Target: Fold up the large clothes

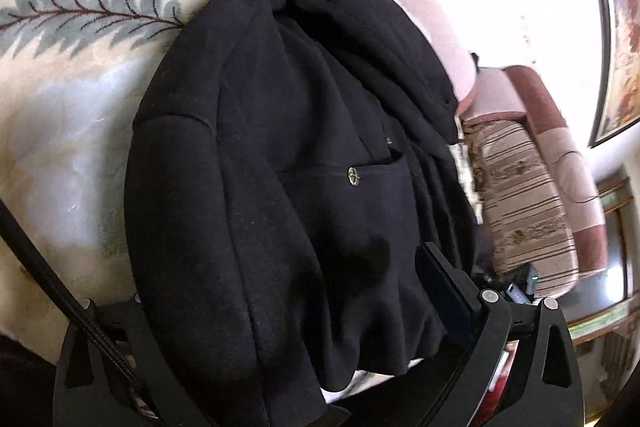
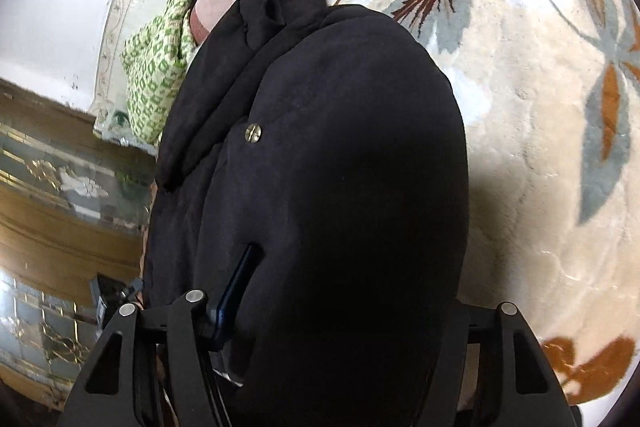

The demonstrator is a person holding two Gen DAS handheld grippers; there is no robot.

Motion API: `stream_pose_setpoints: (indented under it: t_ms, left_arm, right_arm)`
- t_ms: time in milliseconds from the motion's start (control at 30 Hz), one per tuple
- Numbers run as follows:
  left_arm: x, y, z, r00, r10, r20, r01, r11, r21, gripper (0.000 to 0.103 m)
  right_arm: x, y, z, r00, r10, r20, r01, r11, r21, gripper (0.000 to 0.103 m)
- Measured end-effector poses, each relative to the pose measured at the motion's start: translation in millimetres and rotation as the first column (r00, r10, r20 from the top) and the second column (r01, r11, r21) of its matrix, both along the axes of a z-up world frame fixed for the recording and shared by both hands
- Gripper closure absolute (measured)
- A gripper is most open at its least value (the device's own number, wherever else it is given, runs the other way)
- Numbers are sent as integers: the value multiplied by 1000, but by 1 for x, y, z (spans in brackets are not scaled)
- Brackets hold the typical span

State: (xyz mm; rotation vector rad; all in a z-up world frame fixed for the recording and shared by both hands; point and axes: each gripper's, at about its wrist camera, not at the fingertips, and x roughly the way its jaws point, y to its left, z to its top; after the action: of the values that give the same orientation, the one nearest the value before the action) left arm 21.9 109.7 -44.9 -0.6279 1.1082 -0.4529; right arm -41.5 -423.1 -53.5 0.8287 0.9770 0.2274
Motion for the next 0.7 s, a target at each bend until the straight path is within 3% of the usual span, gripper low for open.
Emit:
stream_pose_setpoints:
  t_ms: [33, 67, 100, 167, 333, 433, 533, 700]
  left_arm:
    - [0, -4, 3, 1000, 6, -2, -6, 998, 58, 23]
    - [0, -8, 6, 1000, 15, -10, -13, 991, 132, 59]
    - [3, -10, 10, 1000, 10, -20, -7, 984, 176, 76]
    - [6, -5, 31, 1000, 16, 9, -18, 985, 173, 86]
    - [-9, 4, 102, 984, 40, 171, -64, 988, 139, 91]
    - [-28, 14, 119, 979, 39, 202, -66, 990, 127, 91]
    - [-46, 15, 105, 981, 28, 190, -62, 982, 179, 91]
    - [-49, 26, 58, 994, 53, 97, -74, 972, 223, 91]
  right_arm:
    - [1, -1, -1, 1000, -13, 0, 13, 1000, 6, 64]
    - [2, 0, -1, 1000, -24, -5, 24, 1000, 4, 69]
    - [2, 1, 1, 999, -35, -2, 35, 999, -10, 77]
    - [3, 6, 16, 999, -37, 34, 37, 999, -16, 83]
    - [-15, 20, 79, 979, 2, 202, 4, 1000, -25, 90]
    - [-29, 35, 105, 963, 32, 269, -27, 999, -20, 90]
    - [-47, 45, 106, 956, 64, 285, -61, 998, -19, 90]
    - [-61, 45, 57, 987, 75, 139, -58, 991, -122, 90]
